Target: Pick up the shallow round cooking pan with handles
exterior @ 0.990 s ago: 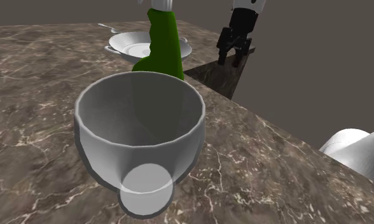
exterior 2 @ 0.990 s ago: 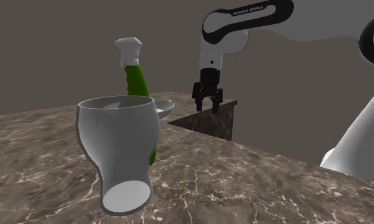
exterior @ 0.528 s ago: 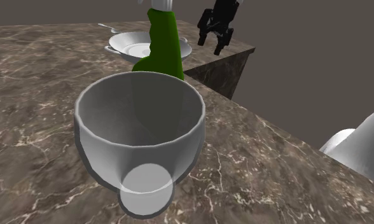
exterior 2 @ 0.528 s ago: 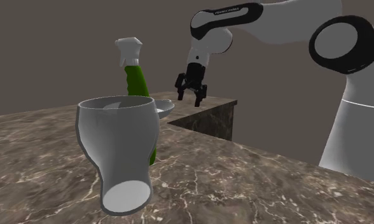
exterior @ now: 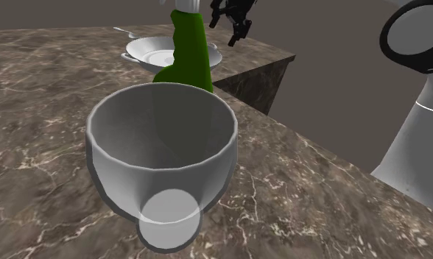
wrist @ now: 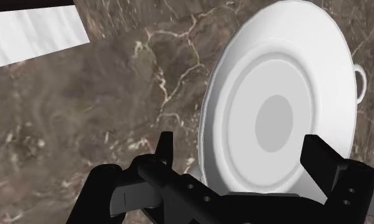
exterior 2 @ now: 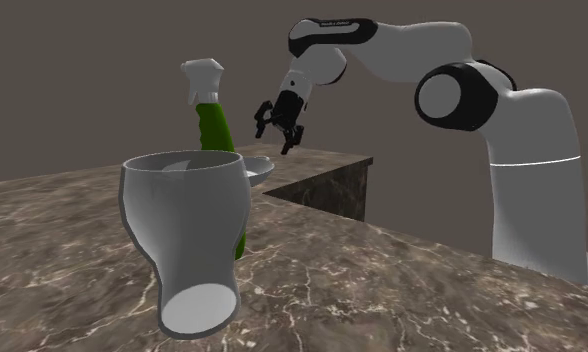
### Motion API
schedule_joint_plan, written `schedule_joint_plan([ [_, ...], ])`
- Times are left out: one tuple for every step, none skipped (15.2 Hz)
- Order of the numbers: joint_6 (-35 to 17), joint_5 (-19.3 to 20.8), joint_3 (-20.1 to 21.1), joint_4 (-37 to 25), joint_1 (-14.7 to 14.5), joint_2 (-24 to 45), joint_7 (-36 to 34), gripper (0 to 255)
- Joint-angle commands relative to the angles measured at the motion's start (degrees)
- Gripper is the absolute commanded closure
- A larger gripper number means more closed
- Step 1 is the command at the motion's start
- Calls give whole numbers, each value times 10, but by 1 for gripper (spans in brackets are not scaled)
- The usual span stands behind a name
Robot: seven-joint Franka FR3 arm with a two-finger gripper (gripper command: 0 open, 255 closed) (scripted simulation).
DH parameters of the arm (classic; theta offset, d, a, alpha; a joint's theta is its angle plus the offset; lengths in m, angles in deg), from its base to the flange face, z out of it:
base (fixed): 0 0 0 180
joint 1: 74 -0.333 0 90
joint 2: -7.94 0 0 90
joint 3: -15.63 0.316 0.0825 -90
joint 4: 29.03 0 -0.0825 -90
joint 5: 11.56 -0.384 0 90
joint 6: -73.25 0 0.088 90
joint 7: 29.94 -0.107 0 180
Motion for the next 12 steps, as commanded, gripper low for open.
schedule_joint_plan([
  [-3,-9,-1,-5,3,9,2,0],
  [-10,-7,-1,7,2,6,7,0],
  [-18,-6,-1,18,1,4,11,0],
  [-25,-5,-1,28,0,1,15,0],
  [-32,-5,-1,39,-1,-1,20,0],
  [-39,-4,-1,49,-1,-3,24,0],
  [-49,-3,-1,64,-3,-6,30,0],
  [-49,-3,-1,64,-3,-6,30,0],
  [-49,-3,-1,64,-3,-6,30,0],
  [-48,-3,-1,62,-2,-4,31,255],
  [-48,-3,-1,61,-2,-4,30,255],
  [-48,-3,-1,62,-2,-4,30,255],
])
